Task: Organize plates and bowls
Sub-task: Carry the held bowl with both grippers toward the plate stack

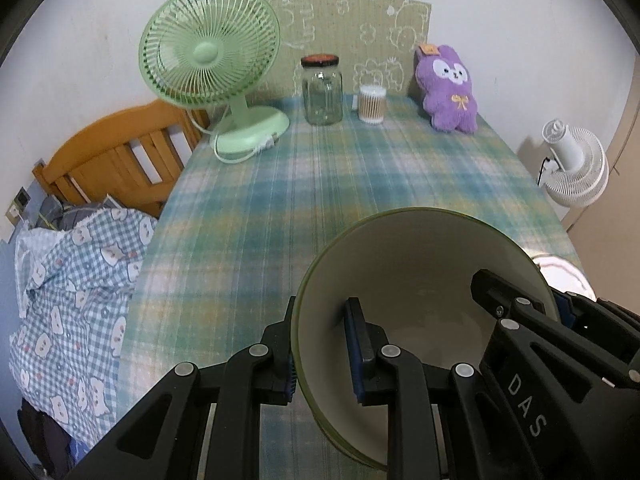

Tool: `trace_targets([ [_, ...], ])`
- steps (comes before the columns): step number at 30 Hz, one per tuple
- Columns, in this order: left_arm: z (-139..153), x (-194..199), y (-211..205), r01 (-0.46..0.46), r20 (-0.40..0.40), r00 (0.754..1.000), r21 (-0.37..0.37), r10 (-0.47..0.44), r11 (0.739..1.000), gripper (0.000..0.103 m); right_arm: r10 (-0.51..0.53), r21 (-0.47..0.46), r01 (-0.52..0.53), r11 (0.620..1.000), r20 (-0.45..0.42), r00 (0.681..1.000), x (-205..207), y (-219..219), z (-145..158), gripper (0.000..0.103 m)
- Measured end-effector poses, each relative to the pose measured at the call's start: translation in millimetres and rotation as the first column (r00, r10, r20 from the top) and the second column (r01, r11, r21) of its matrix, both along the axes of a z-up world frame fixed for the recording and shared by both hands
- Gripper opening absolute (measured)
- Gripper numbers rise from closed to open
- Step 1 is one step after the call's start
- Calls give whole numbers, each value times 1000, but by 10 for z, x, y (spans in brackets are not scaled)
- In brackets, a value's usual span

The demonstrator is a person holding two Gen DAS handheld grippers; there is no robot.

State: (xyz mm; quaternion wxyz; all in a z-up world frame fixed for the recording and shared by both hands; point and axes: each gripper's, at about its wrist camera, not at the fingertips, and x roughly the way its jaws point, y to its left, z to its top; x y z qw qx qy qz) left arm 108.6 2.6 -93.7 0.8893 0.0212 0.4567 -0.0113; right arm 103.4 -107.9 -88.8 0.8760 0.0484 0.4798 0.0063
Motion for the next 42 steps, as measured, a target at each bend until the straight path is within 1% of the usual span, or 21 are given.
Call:
trace_targets([
  [5,-115,-25,28,-2,-44,999,-11,1,1000,18,2,-13,-2,1000,-28,1000,-32,29,-121,26],
  [12,-230,-56,54,-10,-73,997,-14,9,1000,18,7,-17,-8,1000,-59,998,-39,47,-236,26],
  [20,-306,-55,56,-13,-104,995,-35,9,999,19,13,-59,-16,998,-64,998,-52,61,-294,24],
  [27,-318,-58,61,-7,-97,995,-29,4,1000,19,18,-76,-23,997,-60,998,-37,75,-307,24],
  [30,-372,-43,51,-2,-112,994,-18,0,1000,18,18,-99,-26,995,-78,997,-22,83,-371,24],
  [32,-371,-48,40,5,-104,995,-11,-6,1000,17,15,-101,-22,995,-74,997,-21,78,-379,24],
  [39,-369,-40,69,12,-106,994,-18,-14,1000,18,11,-110,-20,994,-81,997,-8,97,-383,24],
  [41,-366,-46,68,24,-110,994,-18,-26,1000,20,16,-112,-25,993,-87,996,-20,92,-378,24],
  [42,-364,-44,70,28,-114,993,-25,-30,999,23,19,-109,-29,994,-90,996,-24,89,-372,24],
])
